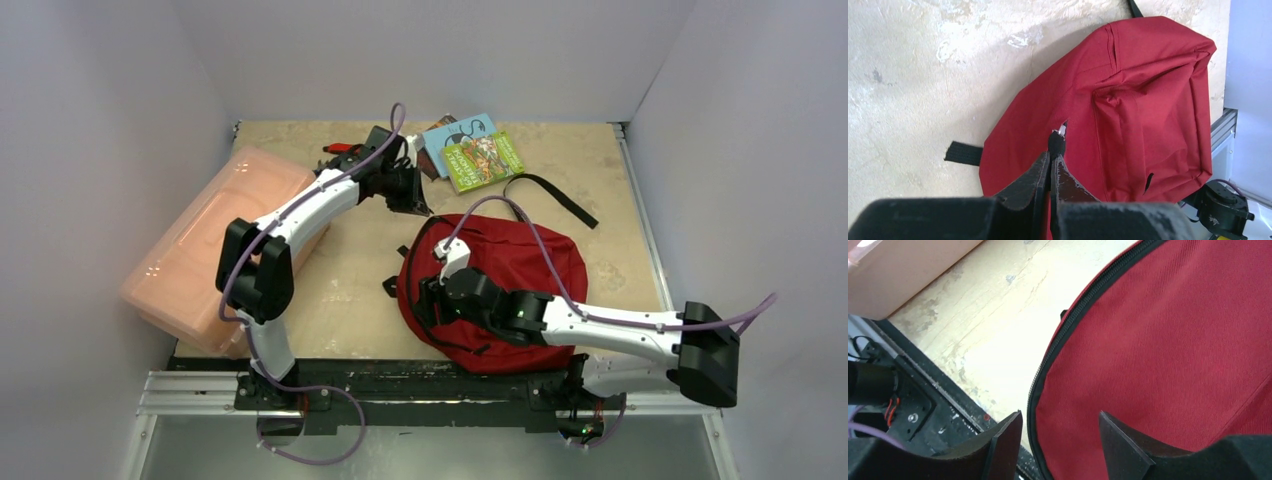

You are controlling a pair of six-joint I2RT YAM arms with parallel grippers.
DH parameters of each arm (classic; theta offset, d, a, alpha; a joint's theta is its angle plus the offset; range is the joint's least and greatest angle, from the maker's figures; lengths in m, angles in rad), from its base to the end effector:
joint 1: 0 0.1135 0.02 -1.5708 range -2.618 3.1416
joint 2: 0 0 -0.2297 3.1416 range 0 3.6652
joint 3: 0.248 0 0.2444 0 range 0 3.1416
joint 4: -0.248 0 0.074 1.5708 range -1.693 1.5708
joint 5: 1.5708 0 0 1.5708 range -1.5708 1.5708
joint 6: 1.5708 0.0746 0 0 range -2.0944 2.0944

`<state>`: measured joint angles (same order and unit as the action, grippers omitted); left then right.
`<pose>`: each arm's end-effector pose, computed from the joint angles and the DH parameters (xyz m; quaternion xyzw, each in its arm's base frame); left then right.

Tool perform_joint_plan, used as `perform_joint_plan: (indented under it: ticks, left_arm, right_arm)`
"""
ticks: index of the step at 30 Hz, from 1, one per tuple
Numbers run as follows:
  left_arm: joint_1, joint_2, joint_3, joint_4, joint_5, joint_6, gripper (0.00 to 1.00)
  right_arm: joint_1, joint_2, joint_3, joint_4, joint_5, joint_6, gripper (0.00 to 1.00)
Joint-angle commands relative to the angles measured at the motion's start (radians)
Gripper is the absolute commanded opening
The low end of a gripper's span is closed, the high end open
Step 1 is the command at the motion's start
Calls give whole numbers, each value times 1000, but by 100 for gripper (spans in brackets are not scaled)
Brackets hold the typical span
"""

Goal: Pack the student bag
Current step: Unzip the student bag at the center of the board.

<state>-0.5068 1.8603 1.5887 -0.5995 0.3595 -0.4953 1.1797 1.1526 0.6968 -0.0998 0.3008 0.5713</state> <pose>0.3567 -0.2280 0.2178 0.0666 0.9239 -0.3093 0.2151 0.1307 0.2590 0.1964 -0.1893 0.8462 0.2851 0.4084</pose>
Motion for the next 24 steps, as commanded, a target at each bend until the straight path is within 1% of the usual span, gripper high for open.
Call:
perform_joint_plan:
  ticks: [1, 3, 5, 9, 10, 11, 12, 13, 14, 15, 16, 17, 20, 22, 24]
  left_arm:
    - [8, -51, -46, 75, 1, -44, 0]
    - [8, -55, -51, 73, -1, -45, 0]
    - [8, -55, -45, 68, -4, -41, 0]
    - [8, -56, -35, 63, -14, -44, 0]
    - [9, -54, -31, 63, -12, -45, 0]
    - [8, -51, -26, 64, -13, -44, 0]
    - [8, -50, -24, 64, -14, -45, 0]
    - [8, -49, -23, 65, -26, -44, 0]
    - [8, -48, -20, 66, -49, -44, 0]
    - [9, -45, -18, 64, -78, -45, 0]
    - [13, -40, -13, 63, -118, -46, 0]
    - [16, -32, -9, 62, -158, -53, 0]
    - [37, 17, 24, 67, -273, -71, 0]
    - [46, 75, 66, 70, -327, -79, 0]
    - [51, 140, 137, 84, -333, -77, 0]
  right_arm:
    - [6, 72, 85, -18, 49, -37, 62]
    - [6, 109, 99, 25, 26, -38, 62]
    - [6, 153, 125, 22, 45, -18, 61]
    - [7, 221, 156, 32, 37, -42, 60]
    - [6, 232, 154, 40, 39, -42, 58]
    - [6, 246, 156, 43, 39, -45, 54]
    - [6, 258, 163, 37, 48, -55, 48]
    - [7, 264, 173, 29, 51, -68, 39]
    - [7, 259, 178, 24, 44, -84, 27]
    - [7, 247, 176, 21, 32, -97, 12]
    - [8, 229, 168, 16, 26, -104, 2]
    - [8, 205, 157, 10, 23, -109, 0]
    - [10, 143, 112, 3, -24, -163, 0]
    - [18, 112, 81, 15, -99, -202, 0]
    - [33, 71, 37, 65, -214, -240, 0]
